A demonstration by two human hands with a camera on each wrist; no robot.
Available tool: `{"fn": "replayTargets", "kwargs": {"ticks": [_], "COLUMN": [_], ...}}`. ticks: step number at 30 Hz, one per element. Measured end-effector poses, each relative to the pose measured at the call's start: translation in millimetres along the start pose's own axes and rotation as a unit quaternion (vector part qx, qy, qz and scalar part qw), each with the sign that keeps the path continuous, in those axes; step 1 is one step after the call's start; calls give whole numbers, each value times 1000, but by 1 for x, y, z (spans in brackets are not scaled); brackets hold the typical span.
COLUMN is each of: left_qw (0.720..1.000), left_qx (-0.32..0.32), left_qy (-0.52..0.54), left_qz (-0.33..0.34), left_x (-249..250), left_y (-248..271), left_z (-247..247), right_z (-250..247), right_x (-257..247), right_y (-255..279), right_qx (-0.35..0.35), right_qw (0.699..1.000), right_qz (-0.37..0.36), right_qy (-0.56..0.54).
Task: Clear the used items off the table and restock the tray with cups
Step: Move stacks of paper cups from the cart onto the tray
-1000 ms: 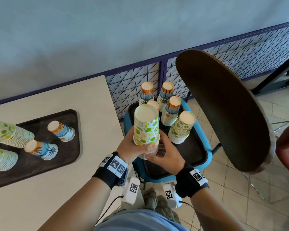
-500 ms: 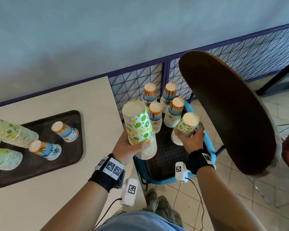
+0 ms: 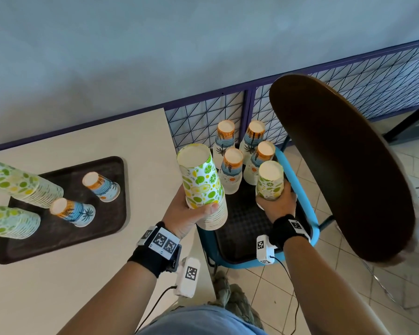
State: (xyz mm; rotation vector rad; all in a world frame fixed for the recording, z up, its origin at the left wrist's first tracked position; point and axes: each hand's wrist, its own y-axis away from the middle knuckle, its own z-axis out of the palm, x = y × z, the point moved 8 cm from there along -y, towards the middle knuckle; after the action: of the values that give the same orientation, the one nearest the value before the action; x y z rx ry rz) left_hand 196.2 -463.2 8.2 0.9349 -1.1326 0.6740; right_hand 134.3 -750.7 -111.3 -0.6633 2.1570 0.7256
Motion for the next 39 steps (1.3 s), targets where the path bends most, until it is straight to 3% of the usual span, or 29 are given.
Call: {"fn": "replayTargets", "kwargs": {"ticks": [5,11,17,25,28,33,39], "left_qw": [1000,998,988,945,927,897,889], "left_qx": [1,41,141,318,360,418,421], "left_qy": [17,34,34,26,-3,-45,-82], "left_qz": [4,15,47,70,100,139,162], "left_x": [4,7,5,35,63,104,125], "left_y": [2,24,82,175,205,230,207], "left_z": [-10,-59,-151,-325,-389,-482,-560], "right_z": [-1,37,106,235,289,359,430], "right_x": [6,-20,-104,-259,-312,-399,-470], "right_y": [24,79,153,239,270,310,325], "right_qx": [-2,-114,-268,-393,-411,-392,-315], "right_qw": [1000,988,944,883,864,858,885], "right_qz": [-6,-76,-131,-184,-209,-253,-311], "right_qy": [-13,-66,-139,-181,-202,-214,-145]}}
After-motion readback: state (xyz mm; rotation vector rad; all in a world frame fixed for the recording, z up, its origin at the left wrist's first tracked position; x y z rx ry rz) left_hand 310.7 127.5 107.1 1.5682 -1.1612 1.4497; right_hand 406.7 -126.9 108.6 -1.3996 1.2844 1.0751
